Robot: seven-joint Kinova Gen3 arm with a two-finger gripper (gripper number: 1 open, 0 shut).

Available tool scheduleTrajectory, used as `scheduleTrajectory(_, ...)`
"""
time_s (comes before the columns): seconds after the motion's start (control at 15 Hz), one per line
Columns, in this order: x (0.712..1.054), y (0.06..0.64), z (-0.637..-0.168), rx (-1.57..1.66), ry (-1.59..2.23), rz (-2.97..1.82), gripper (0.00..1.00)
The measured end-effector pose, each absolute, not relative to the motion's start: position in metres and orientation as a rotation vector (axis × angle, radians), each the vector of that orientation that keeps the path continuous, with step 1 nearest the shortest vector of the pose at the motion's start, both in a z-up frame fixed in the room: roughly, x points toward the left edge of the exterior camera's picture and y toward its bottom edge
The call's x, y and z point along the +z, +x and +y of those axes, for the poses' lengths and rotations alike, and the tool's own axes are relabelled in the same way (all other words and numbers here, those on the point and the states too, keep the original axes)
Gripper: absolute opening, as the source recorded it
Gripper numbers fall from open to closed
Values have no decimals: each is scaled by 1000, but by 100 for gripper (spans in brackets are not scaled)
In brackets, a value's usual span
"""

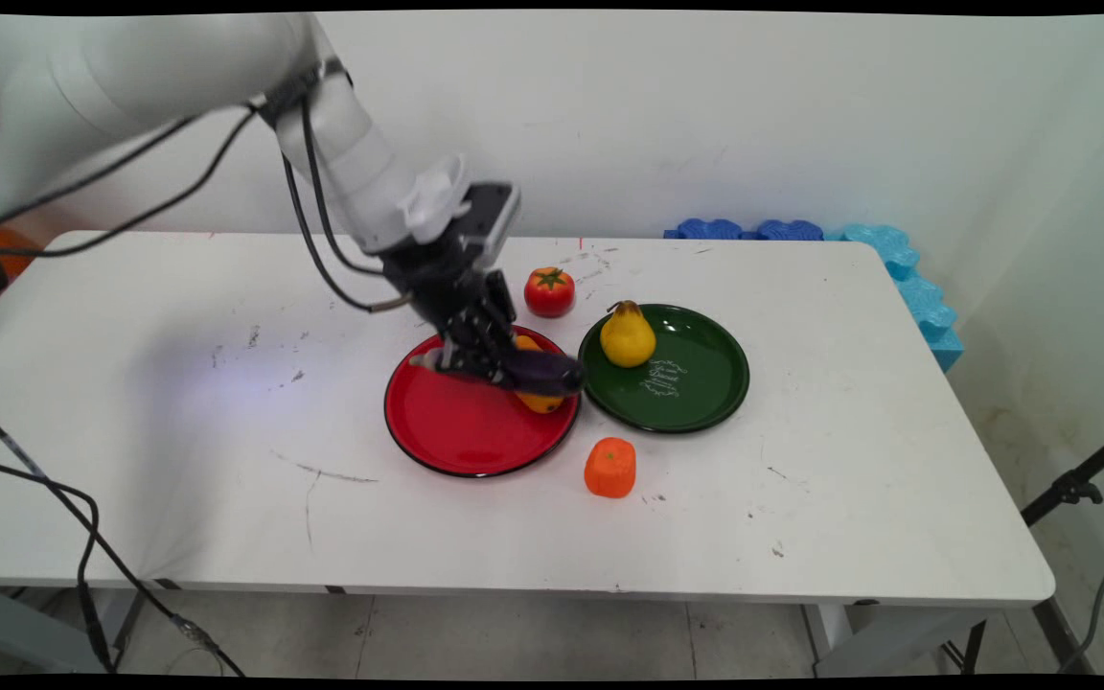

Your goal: Place the picked object on the table

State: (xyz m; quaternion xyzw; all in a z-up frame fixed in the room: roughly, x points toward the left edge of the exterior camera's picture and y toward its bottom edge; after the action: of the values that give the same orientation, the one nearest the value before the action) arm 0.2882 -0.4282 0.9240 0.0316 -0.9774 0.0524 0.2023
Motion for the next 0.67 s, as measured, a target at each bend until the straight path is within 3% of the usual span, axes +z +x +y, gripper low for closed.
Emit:
scheduleTrajectory(0.33, 960, 253, -404, 138, 229, -2652, 0)
scheduleTrajectory(0.67, 942, 213, -381, 101, 381, -2638, 0)
